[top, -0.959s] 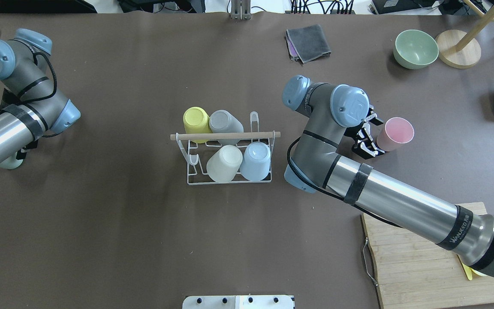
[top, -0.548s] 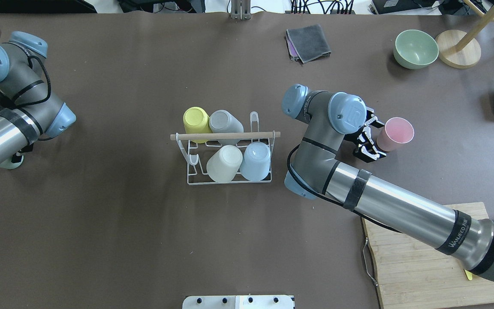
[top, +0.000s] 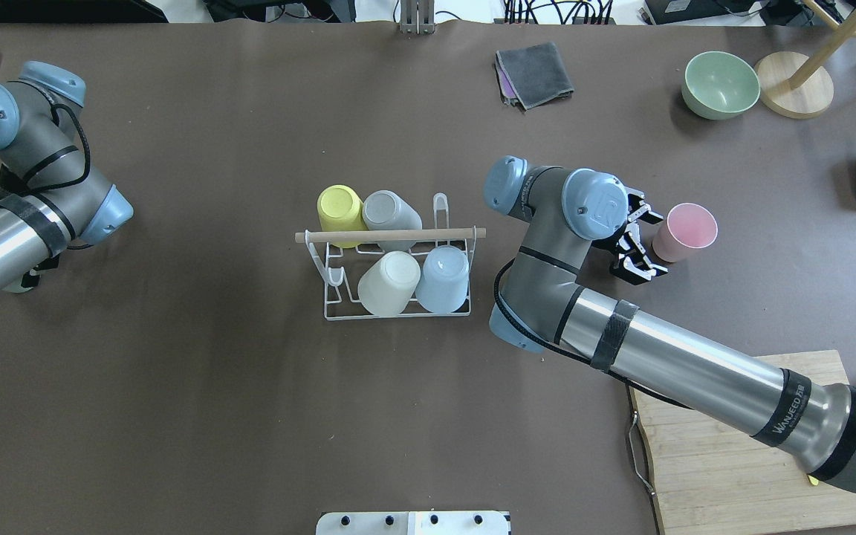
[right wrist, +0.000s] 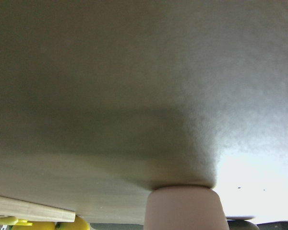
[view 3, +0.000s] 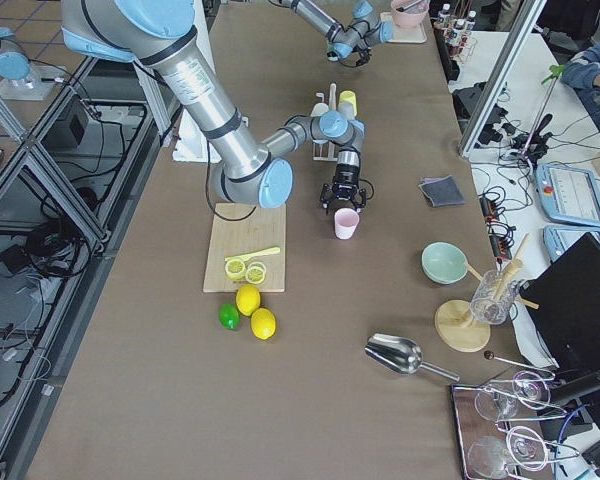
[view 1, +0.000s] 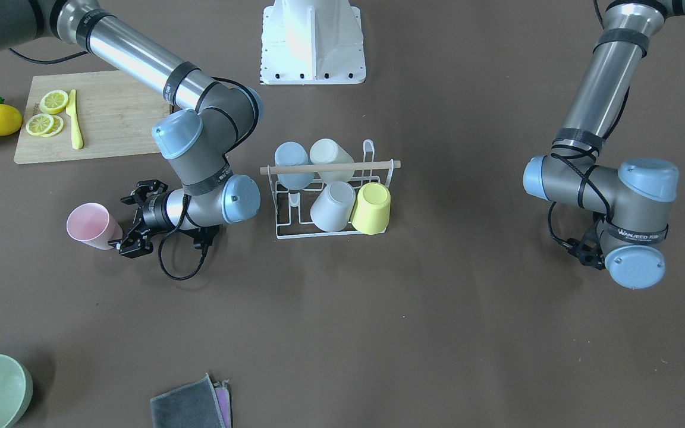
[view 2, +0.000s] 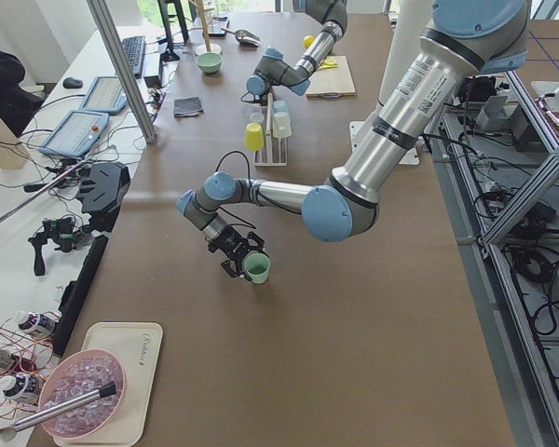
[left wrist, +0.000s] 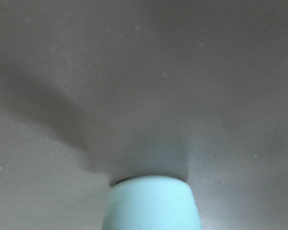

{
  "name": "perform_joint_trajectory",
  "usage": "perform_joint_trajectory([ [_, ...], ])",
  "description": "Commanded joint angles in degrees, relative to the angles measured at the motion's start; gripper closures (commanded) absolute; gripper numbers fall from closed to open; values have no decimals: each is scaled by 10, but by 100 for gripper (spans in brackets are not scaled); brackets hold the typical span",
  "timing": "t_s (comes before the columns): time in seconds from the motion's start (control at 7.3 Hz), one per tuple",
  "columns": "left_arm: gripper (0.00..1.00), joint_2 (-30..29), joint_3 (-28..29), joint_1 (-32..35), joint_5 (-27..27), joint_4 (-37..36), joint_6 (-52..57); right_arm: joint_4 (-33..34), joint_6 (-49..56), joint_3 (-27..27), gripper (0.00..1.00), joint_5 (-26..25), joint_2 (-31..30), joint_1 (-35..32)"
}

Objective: Place cup on cup holder

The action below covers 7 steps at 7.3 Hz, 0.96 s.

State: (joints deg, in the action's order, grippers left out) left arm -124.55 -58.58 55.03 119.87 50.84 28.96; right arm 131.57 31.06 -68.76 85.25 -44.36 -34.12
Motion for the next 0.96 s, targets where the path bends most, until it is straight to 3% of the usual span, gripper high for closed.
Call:
perform_joint_trajectory([
  [0.0,2,1,0,-4,0,0,0,0,-6,6,2,-9,-1,3],
  [0.82,3,4,-4,-4,0,-1,0,-20,4,11,2,-36,-6,-2],
])
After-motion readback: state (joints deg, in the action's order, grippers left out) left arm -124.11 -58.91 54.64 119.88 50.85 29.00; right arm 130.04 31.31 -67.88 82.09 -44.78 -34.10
